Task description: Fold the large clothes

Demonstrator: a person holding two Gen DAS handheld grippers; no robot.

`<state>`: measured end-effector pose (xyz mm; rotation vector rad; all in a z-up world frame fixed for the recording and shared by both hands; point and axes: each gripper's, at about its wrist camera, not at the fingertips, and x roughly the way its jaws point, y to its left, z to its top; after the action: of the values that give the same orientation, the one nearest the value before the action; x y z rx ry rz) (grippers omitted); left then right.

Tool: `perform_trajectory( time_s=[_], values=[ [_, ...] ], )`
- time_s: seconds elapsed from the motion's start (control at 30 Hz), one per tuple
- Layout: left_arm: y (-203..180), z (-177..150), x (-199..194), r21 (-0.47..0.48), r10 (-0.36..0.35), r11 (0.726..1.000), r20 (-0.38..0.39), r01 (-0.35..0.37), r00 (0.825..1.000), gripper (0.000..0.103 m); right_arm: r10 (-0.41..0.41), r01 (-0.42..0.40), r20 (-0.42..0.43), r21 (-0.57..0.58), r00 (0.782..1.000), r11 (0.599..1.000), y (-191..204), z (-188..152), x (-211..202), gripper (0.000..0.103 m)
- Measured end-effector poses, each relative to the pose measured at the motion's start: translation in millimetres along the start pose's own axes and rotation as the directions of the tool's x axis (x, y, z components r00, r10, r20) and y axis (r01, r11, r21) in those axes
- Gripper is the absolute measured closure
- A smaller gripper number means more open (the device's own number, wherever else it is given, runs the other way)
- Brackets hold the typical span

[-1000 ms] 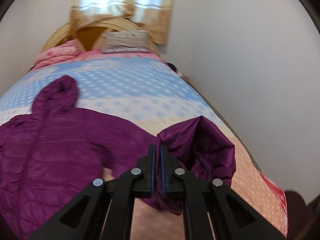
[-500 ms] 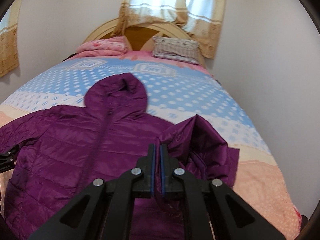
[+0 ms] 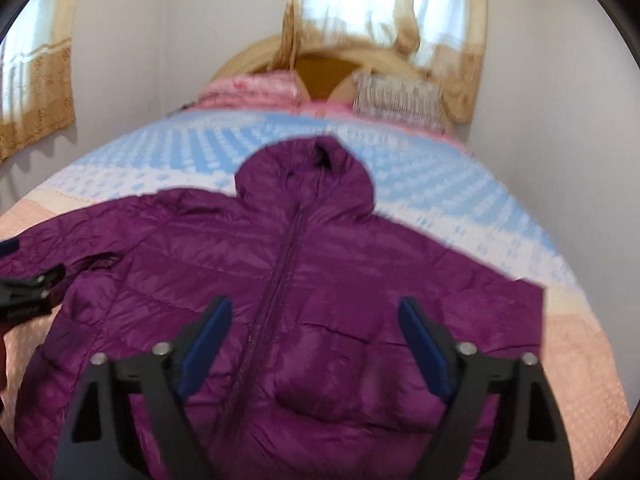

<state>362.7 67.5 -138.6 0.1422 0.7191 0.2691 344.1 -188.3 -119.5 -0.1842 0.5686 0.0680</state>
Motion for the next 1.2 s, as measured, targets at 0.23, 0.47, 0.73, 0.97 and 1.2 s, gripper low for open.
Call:
perform_trajectory(
  time_s=[0.23, 0.47, 0.73, 0.97, 1.2],
  values=[
    [-82.2, 20.6, -31.7, 0.076, -0.137, 0.988, 0.032, 0.135, 0.99, 0.001, -0.212, 0.215, -0.038, 0.084, 0.976, 0.973, -98.8, -37.5, -25.6, 0.015],
    [-191.8, 33.5, -46.5, 0.158, -0.342, 0.927, -0.02, 0.341, 0.939, 0.001, -0.328, 0.363, -0.186, 0.202, 0.926, 0.91, -193.7, -92.2, -24.1, 0.014],
    [-278.9, 22.6, -28.3, 0.248, -0.472, 0.831, -0.157, 0.497, 0.868, 0.094, -0.297, 0.365, -0.273, 0.245, 0.915, 0.898, -217.8, -133.4, -14.3, 0.013],
    [-230.6, 37.3, -54.3, 0.291, -0.389, 0.884, 0.027, 0.365, 0.921, 0.097, -0.303, 0.373, -0.299, 0.21, 0.905, 0.904, -214.4, -136.2, -5.6, 0.005],
    [-169.9, 26.8, -38.0, 0.313, -0.23, 0.93, 0.089, 0.192, 0.969, 0.097, -0.311, 0.378, -0.299, 0.204, 0.902, 0.903, -215.1, -139.5, -3.4, 0.004]
  ],
)
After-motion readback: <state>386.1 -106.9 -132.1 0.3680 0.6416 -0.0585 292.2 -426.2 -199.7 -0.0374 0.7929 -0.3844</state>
